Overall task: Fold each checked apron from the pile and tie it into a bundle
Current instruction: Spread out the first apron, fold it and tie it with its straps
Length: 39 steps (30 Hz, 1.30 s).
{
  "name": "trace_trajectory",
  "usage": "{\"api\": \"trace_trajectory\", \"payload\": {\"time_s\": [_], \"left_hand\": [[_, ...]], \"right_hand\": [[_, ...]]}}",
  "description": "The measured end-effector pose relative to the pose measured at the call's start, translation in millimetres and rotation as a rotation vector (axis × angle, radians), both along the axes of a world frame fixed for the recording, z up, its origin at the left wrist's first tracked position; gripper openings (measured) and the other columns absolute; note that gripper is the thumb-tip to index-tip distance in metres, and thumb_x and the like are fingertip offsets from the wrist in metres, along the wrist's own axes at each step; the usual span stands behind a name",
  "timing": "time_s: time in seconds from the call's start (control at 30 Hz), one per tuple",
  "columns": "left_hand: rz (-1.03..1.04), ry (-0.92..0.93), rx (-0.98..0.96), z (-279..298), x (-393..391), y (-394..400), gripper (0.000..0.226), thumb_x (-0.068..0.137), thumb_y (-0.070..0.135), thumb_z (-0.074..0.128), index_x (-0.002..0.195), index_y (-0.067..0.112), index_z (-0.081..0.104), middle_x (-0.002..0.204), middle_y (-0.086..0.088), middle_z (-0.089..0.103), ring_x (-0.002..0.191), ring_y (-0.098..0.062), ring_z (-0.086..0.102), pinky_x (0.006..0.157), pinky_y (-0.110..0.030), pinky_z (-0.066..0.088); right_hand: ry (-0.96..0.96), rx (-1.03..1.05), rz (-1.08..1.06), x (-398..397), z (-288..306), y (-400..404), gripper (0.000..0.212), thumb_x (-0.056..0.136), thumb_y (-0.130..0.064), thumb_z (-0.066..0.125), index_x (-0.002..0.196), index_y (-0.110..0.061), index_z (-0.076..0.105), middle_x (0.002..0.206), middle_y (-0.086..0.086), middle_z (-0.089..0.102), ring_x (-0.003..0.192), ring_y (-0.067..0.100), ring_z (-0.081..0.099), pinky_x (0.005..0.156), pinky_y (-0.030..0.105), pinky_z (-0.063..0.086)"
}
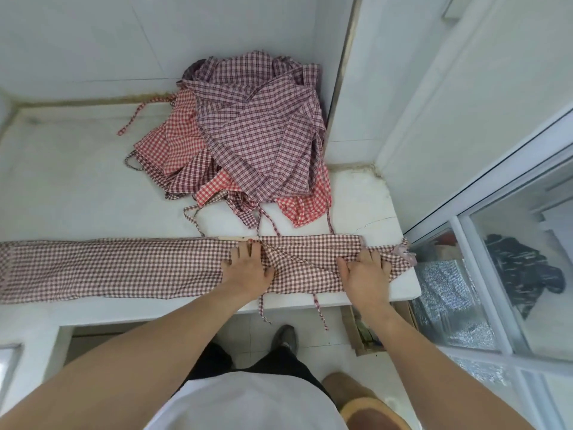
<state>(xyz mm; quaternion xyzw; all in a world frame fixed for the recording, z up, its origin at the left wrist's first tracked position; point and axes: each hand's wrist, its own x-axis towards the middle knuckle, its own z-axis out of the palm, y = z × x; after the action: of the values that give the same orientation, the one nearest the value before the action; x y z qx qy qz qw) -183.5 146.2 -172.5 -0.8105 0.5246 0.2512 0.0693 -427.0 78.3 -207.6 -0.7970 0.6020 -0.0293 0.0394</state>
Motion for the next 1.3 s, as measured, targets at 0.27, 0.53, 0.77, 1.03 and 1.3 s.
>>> {"api": "trace_trajectory", "payload": {"time_s": [0.27,0.53,0.77,1.03,1.3], "left_hand": [[0.170,0.048,0.158,4,6,-16,0.087,0.087,0.058,0.062,0.147,0.020,0.012,0.152,-0.014,0.016,0.143,-0.034,0.016,0.111,-0.057,0.033],[0.249,0.055,0.236,6,9,-29,0.103,0.081,0.059,0.070,0.150,0.016,0.008,0.153,-0.015,0.014,0.144,-0.037,0.015,0.117,-0.049,0.027],[0.270,0.011,0.275,9,5,-37,0.108,0.078,0.058,0.073,0.151,0.014,0.006,0.153,-0.016,0.013,0.145,-0.037,0.015,0.118,-0.047,0.025],[0.261,-0.009,0.314,10,8,-43,0.112,0.075,0.056,0.078,0.151,0.013,0.008,0.154,-0.016,0.014,0.145,-0.036,0.016,0.118,-0.046,0.026],[0.243,-0.028,0.340,9,10,-46,0.111,0.074,0.058,0.078,0.149,0.014,0.009,0.151,-0.017,0.017,0.143,-0.037,0.020,0.117,-0.046,0.029]], "right_hand": [[-0.222,0.194,-0.591,-58,22,-29,0.082,0.078,-0.067,0.067,0.127,-0.004,0.046,0.127,0.023,0.048,0.120,0.040,0.045,0.103,0.054,0.035],[-0.863,0.822,-0.805,-79,50,-69,0.089,0.078,-0.044,0.081,0.143,0.003,0.043,0.146,0.013,0.049,0.131,0.032,0.048,0.108,0.040,0.038],[-0.734,0.291,-0.684,-67,50,-80,0.022,0.093,-0.016,0.064,0.109,-0.004,0.073,0.112,0.012,0.072,0.105,0.029,0.065,0.096,0.039,0.051],[-1.335,0.726,-0.798,-80,71,-100,0.013,0.095,0.001,0.055,0.087,0.000,0.065,0.078,0.008,0.071,0.074,0.020,0.066,0.068,0.031,0.056],[-1.523,0.706,-0.907,-115,98,-145,0.015,0.103,-0.003,0.045,0.117,-0.005,0.048,0.080,0.006,0.055,0.072,0.017,0.059,0.069,0.035,0.055]]}}
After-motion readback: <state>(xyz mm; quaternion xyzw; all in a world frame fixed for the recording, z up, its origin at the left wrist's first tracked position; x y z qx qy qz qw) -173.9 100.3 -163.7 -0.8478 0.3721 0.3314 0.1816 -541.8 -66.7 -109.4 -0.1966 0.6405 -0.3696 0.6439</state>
